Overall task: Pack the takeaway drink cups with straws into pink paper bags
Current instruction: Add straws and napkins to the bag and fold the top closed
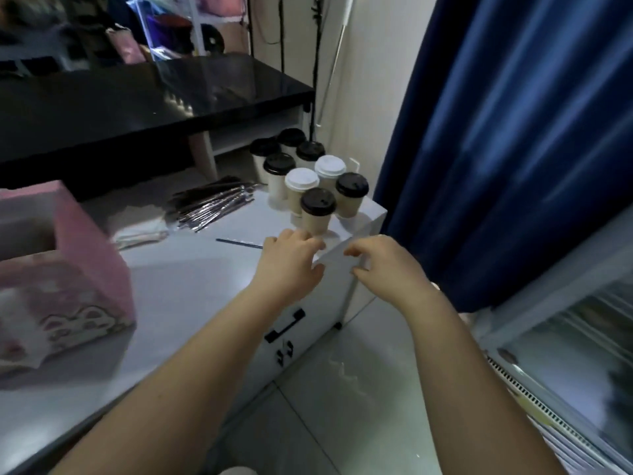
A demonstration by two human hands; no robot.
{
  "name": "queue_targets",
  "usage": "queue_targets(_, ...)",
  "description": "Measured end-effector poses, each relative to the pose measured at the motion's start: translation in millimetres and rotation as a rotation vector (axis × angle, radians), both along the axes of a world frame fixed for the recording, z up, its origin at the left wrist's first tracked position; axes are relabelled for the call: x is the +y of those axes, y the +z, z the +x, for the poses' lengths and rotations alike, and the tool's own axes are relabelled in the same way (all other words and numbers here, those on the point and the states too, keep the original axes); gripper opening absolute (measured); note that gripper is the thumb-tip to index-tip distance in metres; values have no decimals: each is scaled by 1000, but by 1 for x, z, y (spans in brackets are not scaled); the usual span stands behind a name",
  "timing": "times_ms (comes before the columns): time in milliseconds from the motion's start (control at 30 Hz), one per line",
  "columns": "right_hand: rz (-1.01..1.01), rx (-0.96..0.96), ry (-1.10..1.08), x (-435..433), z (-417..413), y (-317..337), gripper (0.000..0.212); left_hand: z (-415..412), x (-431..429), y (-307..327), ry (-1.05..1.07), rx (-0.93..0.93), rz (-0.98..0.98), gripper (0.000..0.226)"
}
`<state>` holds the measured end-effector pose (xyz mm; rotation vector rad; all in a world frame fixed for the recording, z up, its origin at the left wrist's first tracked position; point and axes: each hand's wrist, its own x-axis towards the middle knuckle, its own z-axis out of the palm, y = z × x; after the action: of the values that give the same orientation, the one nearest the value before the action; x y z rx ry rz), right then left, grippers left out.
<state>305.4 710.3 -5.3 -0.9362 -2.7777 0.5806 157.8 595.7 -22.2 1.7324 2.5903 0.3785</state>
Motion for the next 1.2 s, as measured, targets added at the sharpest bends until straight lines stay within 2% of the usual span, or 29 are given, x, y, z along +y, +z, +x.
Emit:
queue_targets(167, -121, 0, -54, 27, 38, -37, 31, 26, 25, -32, -13, -79, -95, 42)
queue_targets(333, -100, 7, 31, 45, 9, -45, 32, 2, 41, -39, 74, -103, -86, 41)
queue_targets(633, 26, 19, 242, 75, -119, -36, 29, -91, 55, -47, 274, -134, -6, 39)
queue_targets(833, 39, 36, 464, 67, -233, -29, 28, -187, 32, -47, 513, -165, 72, 38)
queue_targets(933, 44, -24, 517, 61, -277, -43, 28, -224, 13, -58, 654, -180, 52, 38)
queue_targets(1200, -160, -1, 660, 33, -363, -77, 28, -253, -38, -98, 990, -282, 85, 40)
